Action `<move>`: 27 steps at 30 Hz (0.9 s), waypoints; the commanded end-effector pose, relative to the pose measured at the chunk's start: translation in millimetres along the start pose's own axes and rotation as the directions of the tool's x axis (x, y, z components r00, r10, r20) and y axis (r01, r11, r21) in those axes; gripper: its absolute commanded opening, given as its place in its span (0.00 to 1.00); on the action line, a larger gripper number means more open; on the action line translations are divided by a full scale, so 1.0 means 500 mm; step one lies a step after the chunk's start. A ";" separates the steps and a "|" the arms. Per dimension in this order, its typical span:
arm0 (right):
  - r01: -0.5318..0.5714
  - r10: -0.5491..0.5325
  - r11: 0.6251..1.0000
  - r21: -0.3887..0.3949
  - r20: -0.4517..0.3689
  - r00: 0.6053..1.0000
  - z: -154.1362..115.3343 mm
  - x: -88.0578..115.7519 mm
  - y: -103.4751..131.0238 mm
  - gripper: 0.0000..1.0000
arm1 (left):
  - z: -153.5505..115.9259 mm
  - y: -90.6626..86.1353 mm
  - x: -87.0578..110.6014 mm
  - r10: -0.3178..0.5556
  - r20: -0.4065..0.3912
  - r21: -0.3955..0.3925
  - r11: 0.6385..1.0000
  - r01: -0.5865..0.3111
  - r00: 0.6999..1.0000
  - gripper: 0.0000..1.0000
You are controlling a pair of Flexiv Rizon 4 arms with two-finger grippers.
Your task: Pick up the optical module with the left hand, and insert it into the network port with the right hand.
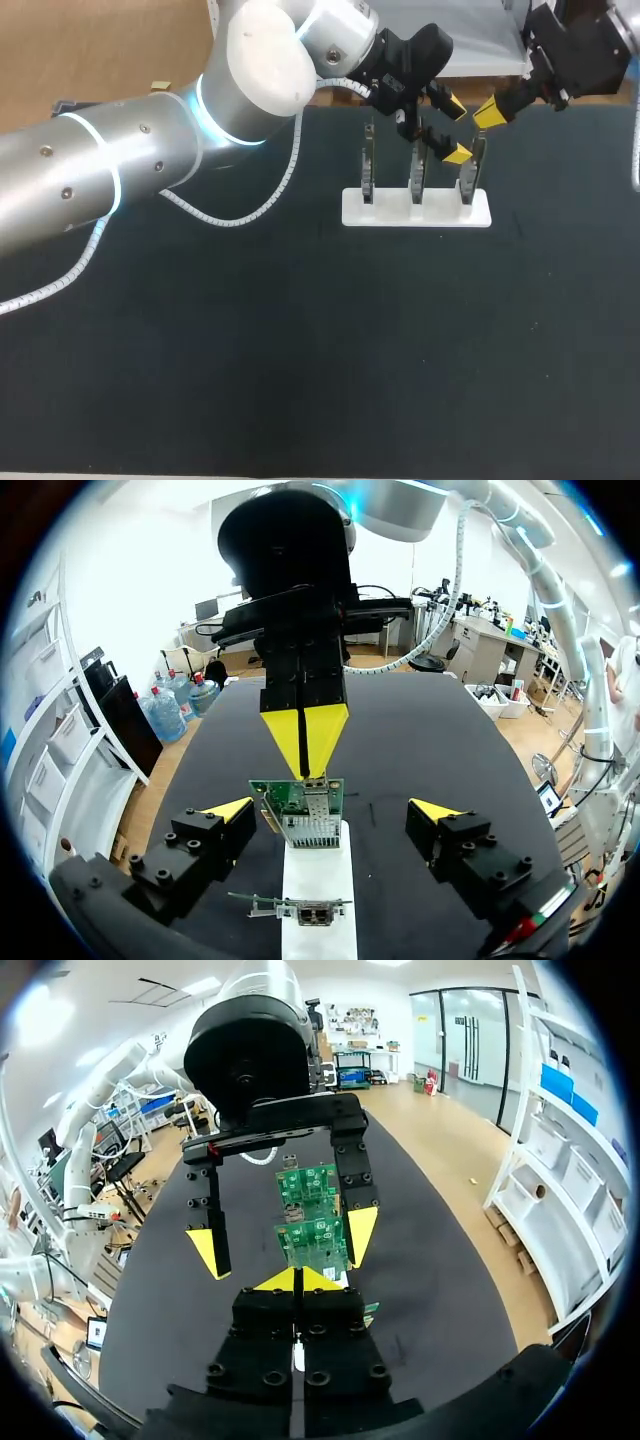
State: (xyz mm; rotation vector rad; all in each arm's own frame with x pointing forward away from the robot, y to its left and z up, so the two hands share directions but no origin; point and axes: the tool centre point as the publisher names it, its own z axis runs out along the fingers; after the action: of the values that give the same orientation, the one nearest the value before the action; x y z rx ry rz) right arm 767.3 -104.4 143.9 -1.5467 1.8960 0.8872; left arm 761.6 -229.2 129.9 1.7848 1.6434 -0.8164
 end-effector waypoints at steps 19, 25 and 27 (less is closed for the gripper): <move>-0.013 0.013 1.000 -0.009 -0.005 1.000 0.017 0.019 -0.006 0.00 | -0.001 -0.001 -0.001 -0.002 -0.004 -0.001 1.000 0.002 1.000 1.00; -0.009 0.009 1.000 -0.009 -0.005 1.000 0.018 0.016 -0.006 0.00 | -0.001 -0.001 -0.001 -0.002 -0.004 -0.001 1.000 0.002 1.000 1.00; -0.005 0.005 1.000 -0.005 -0.004 1.000 0.015 0.012 -0.006 0.00 | -0.001 -0.001 -0.001 -0.002 -0.004 -0.001 1.000 0.002 1.000 1.00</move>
State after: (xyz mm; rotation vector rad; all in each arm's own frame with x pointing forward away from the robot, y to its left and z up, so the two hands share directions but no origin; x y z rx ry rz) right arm 766.8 -103.4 141.4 -1.5468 1.9052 0.8921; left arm 761.6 -229.2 129.9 1.7848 1.6434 -0.8164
